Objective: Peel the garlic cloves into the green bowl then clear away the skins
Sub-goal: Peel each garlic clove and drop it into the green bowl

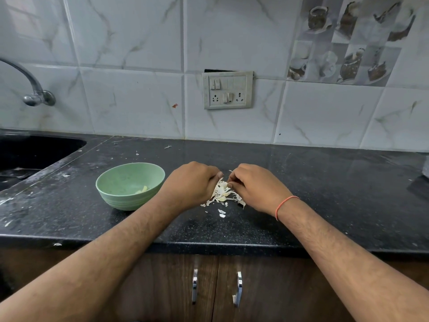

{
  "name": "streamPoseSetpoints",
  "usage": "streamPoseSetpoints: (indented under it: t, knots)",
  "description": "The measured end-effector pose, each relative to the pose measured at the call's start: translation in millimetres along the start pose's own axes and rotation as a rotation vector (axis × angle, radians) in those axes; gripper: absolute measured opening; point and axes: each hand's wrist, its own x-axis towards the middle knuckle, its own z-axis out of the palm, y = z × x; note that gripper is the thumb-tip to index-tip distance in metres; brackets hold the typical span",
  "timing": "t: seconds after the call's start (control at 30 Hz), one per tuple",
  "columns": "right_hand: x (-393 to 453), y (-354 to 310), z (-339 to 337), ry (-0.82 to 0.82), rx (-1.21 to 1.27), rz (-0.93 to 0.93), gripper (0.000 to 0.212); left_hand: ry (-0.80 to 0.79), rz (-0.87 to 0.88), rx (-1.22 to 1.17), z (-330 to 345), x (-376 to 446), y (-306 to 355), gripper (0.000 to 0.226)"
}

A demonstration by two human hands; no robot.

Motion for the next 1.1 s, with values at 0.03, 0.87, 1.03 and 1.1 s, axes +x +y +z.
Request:
streamPoseSetpoints:
  t: [0.03,0.87,1.03,1.1]
  knots:
    - [0.5,-0.8,0.1,0.015,0.034,0.016,0.018,-0.015,-0.009,0.0,-3.4,0.6,0.0,0.045]
    - [118.8,-130.6,23.7,-0.137,0.322,-0.036,0.037,0.012,-0.218,0.13,-113.1,-52.0,-109.6,0.014]
    - [119.8,-129.0,26.2,-0.141,0.332,-0.014,0.034,-0.023,-0.253,0.187,-107.2,-54.4,-118.2,0.017]
    - [114.0,-119.0,24.4,-0.115,0.368,0.007,0.034,-0.017,-0.252,0.176,-102.5,-52.5,-117.9,0.021]
